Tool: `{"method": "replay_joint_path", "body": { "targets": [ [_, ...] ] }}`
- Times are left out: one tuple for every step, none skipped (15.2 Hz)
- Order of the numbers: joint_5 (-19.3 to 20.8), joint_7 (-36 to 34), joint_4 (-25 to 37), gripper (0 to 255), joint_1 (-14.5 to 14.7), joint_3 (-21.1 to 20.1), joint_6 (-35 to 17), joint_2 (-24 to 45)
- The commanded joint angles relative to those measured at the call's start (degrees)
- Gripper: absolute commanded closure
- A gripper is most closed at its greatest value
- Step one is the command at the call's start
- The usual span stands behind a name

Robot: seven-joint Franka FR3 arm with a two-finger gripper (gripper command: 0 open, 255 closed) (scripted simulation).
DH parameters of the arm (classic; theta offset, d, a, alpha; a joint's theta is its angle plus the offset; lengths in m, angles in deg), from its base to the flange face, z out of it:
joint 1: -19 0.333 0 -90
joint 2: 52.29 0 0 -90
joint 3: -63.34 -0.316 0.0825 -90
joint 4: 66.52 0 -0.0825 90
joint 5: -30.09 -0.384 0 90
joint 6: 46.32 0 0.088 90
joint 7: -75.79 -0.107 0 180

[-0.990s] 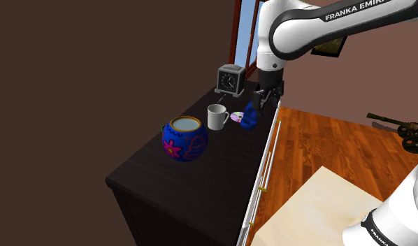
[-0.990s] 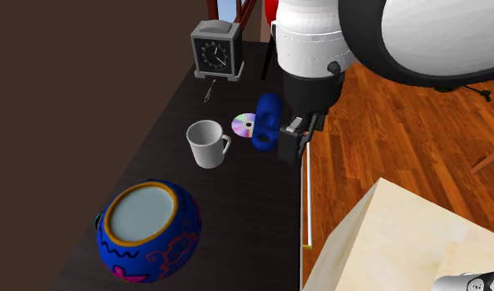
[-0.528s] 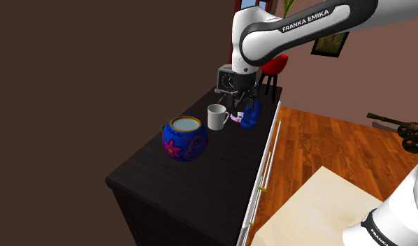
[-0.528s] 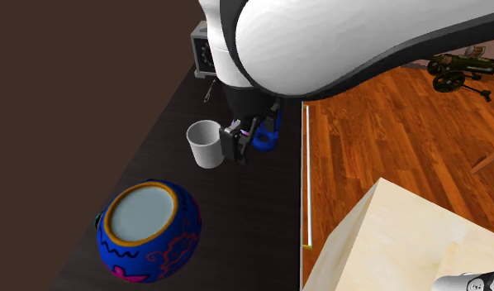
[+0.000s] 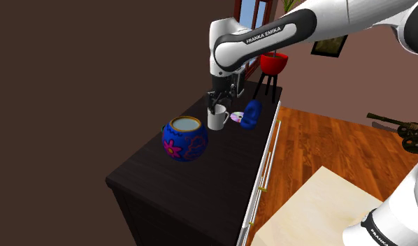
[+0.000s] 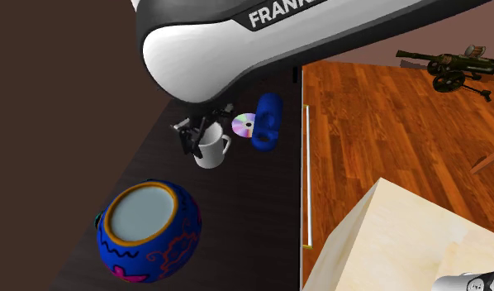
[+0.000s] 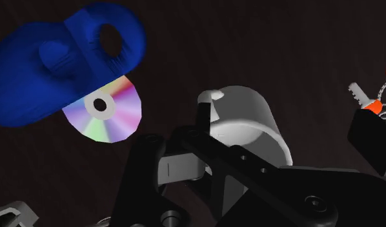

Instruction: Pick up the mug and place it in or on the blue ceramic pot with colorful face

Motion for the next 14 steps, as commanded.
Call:
{"method": "replay_joint_path", "body": {
  "targets": [
    [0.8, -1.4, 5.3, 0, 0.8, 0.1, 0.1, 4.7],
    [1.1, -1.9, 8.2, 0, 1.2, 0.2, 0.4, 6.9],
    [1.5, -2.3, 11.3, 0, 1.6, 0.4, 0.8, 9.3],
    [1.6, -2.5, 12.5, 0, 1.7, 0.4, 1.0, 10.2],
    [1.6, -2.5, 12.0, 0, 1.7, 0.5, 0.4, 10.4],
    [1.7, -2.6, 11.6, 0, 1.7, 0.5, -0.3, 10.6],
    [1.8, -2.6, 11.1, 0, 1.7, 0.6, -1.0, 10.8],
    [1.8, -2.7, 10.8, 0, 1.7, 0.6, -1.6, 11.1],
    [1.9, -2.7, 10.4, 0, 1.6, 0.7, -2.3, 11.3],
    [2.0, -2.8, 10.0, 0, 1.6, 0.7, -2.9, 11.6],
    [2.1, -2.8, 9.4, 0, 1.6, 0.8, -3.9, 12.0],
    [2.1, -2.8, 9.4, 0, 1.6, 0.8, -3.9, 12.0],
    [2.1, -2.8, 9.4, 0, 1.6, 0.8, -3.9, 12.0],
    [2.1, -2.8, 9.4, 0, 1.6, 0.8, -3.9, 12.0]
  ]
}}
